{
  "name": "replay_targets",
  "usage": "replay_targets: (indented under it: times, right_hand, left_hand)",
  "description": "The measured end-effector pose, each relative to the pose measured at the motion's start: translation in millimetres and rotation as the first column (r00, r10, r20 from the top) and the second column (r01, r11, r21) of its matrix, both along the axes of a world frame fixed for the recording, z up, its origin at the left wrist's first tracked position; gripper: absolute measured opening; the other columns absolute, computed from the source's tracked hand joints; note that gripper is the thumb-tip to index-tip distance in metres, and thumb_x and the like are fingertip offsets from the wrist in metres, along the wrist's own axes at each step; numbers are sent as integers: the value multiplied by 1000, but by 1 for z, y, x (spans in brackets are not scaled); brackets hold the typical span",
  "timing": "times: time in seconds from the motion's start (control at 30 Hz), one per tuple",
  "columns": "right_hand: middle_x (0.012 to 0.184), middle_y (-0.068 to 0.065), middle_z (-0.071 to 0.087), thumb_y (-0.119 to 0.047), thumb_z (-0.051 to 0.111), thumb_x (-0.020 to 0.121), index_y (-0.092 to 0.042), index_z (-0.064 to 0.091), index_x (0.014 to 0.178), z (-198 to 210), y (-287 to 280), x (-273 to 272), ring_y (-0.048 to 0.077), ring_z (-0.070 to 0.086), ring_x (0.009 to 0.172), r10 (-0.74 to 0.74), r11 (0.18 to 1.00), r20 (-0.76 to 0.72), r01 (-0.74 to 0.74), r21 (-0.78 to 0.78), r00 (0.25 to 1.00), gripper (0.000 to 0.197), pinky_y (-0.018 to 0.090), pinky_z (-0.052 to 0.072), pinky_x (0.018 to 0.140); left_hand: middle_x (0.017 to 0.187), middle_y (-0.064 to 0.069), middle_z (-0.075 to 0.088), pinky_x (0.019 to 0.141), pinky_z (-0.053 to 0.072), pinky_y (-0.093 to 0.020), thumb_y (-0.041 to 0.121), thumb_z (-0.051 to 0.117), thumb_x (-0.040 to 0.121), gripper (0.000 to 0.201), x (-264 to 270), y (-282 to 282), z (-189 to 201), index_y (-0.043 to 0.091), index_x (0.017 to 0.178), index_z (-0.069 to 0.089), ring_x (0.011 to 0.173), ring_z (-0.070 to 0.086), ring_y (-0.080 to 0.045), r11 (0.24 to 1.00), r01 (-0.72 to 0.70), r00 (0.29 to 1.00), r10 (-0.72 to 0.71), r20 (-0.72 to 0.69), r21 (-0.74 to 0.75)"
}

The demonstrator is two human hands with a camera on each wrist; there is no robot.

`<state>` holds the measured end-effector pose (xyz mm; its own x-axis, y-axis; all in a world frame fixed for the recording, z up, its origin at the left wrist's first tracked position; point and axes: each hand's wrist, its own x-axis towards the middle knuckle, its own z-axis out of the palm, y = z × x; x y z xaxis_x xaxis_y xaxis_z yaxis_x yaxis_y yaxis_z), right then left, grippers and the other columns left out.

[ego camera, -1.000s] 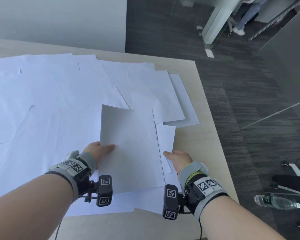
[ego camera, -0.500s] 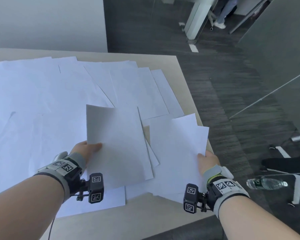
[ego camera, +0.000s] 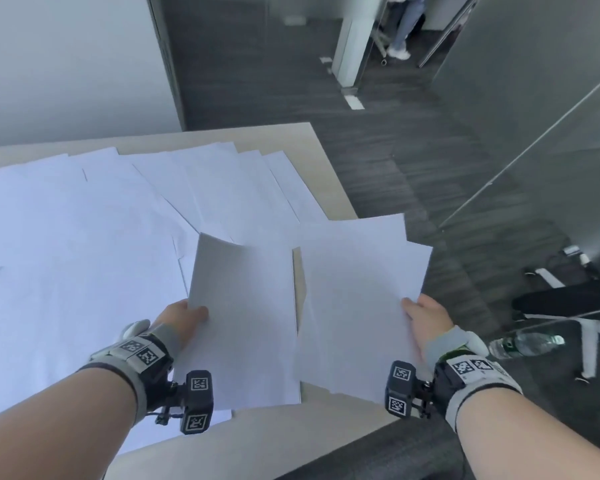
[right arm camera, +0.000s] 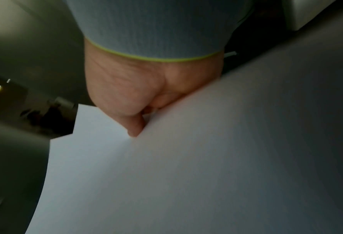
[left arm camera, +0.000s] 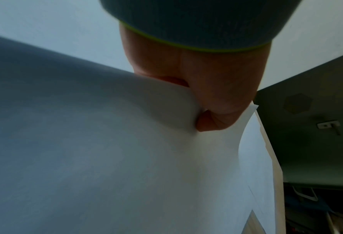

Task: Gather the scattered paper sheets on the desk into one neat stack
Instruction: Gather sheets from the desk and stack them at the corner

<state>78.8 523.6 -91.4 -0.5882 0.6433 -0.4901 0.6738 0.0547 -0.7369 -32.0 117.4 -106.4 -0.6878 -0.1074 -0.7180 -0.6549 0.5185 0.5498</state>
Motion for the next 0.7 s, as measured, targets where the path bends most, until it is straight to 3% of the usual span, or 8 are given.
replay_targets:
  times: [0.13,0.23,0.3,0.4,0.47,0.53,0.6,0.7]
  right_hand:
    - [78,19,69,-27,59,90,-1,69,93,-28,-45,-9,22,60,70,250,968,139,-246,-46,958,28,31,46,68]
    - [58,8,47,-27,59,90,-8,50,64,-40,-86,-19,19,42,58,388,921,159,-378,-92,908,34,29,32,59]
    - [54,-1,31,-30,57,91,-19,33,61,-42,-111,-27,18,30,55,480,877,151,-476,-64,864,40,30,23,57]
    - [55,-3,40,-49,51,85,-21,39,64,-39,-130,-36,20,38,54,604,790,209,-612,-31,769,36,31,31,56]
    - [65,-7,54,-56,49,84,-25,52,74,-37,-130,-41,17,50,58,630,764,249,-644,-34,735,33,31,41,62]
    - [88,-12,63,-52,54,89,-32,61,97,-31,-132,-50,13,61,79,616,774,244,-633,-11,749,22,29,45,72]
    - [104,-12,60,-46,62,90,-30,57,122,-24,-133,-58,12,59,95,536,841,152,-540,-16,830,36,29,43,83]
    - [113,-4,61,-36,73,87,-23,49,135,-5,-150,-73,14,59,106,386,910,-91,-395,-127,918,55,31,45,94]
  left_hand:
    - [88,-11,73,100,54,-48,25,58,98,21,14,11,-6,10,108,67,89,71,-34,998,-50,998,48,47,49]
    - [96,-10,77,96,57,-51,48,70,89,37,24,13,-12,15,105,68,92,74,-34,984,-126,989,115,95,125]
    - [91,-7,77,86,61,-44,44,74,89,28,28,13,-12,19,96,67,85,75,-30,988,-87,994,77,83,127]
    - [86,-3,75,75,57,-32,32,73,91,15,28,7,-11,19,95,66,80,73,-26,999,10,999,-11,35,41]
    - [93,-4,75,82,56,-34,28,69,92,15,23,0,-7,19,103,67,86,72,-27,999,33,999,-33,5,-5]
    - [93,-2,75,77,54,-31,27,66,93,17,18,-10,-2,18,107,69,85,71,-24,1000,2,999,-2,-40,14]
    - [90,0,76,75,55,-30,26,67,94,19,13,-14,7,16,109,72,83,73,-22,996,-28,993,37,-112,80]
    - [91,-3,79,89,59,-41,29,74,91,18,0,-26,31,17,103,75,87,75,-26,976,-52,975,96,-202,212]
